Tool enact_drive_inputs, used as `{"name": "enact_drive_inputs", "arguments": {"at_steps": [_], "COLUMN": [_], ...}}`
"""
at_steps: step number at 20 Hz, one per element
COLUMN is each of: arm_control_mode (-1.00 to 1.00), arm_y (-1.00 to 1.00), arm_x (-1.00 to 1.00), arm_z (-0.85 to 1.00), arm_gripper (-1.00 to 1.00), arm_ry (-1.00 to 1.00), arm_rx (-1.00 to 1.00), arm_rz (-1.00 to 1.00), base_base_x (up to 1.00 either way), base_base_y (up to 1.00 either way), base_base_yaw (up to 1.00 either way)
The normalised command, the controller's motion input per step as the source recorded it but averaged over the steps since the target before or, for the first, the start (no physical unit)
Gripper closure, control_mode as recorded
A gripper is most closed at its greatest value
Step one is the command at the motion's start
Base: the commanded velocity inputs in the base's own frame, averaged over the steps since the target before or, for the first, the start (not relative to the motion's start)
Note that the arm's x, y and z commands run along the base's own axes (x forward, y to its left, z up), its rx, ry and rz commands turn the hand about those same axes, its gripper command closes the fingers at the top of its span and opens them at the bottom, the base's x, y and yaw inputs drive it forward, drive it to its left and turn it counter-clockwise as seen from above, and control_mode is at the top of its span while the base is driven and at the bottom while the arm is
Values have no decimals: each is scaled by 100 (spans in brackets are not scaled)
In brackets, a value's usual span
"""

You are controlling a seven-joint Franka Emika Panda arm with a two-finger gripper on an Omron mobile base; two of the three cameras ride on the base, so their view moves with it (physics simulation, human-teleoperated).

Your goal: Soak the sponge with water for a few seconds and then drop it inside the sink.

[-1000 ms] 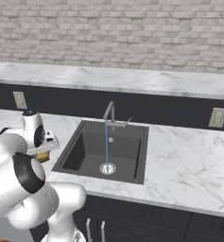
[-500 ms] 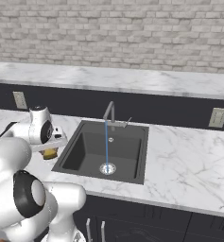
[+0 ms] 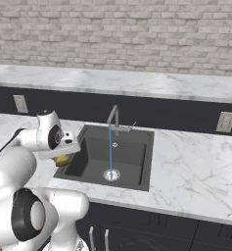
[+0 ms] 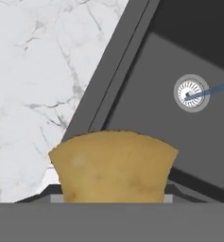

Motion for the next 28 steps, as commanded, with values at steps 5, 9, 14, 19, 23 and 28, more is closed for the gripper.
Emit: {"name": "enact_drive_inputs", "arguments": {"at_steps": [5,9,14,19,23,28], "arm_control_mode": [-100,-100,-100,-100,-100,-100], "arm_y": [-33,-36,-28,-18,-1,0], "arm_x": [17,27,26,31,36,37], "arm_z": [5,2,0,0,0,0], "arm_gripper": [100,100,100,100,100,100], "arm_ry": [0,0,0,-1,-2,0], "arm_rx": [-16,-10,-5,-2,-2,-1], "arm_rz": [-4,-3,-4,-2,1,5], "base_base_x": [0,0,0,0,0,0], "base_base_y": [0,0,0,0,0,0], "base_base_yaw": [0,0,0,0,0,0]}}
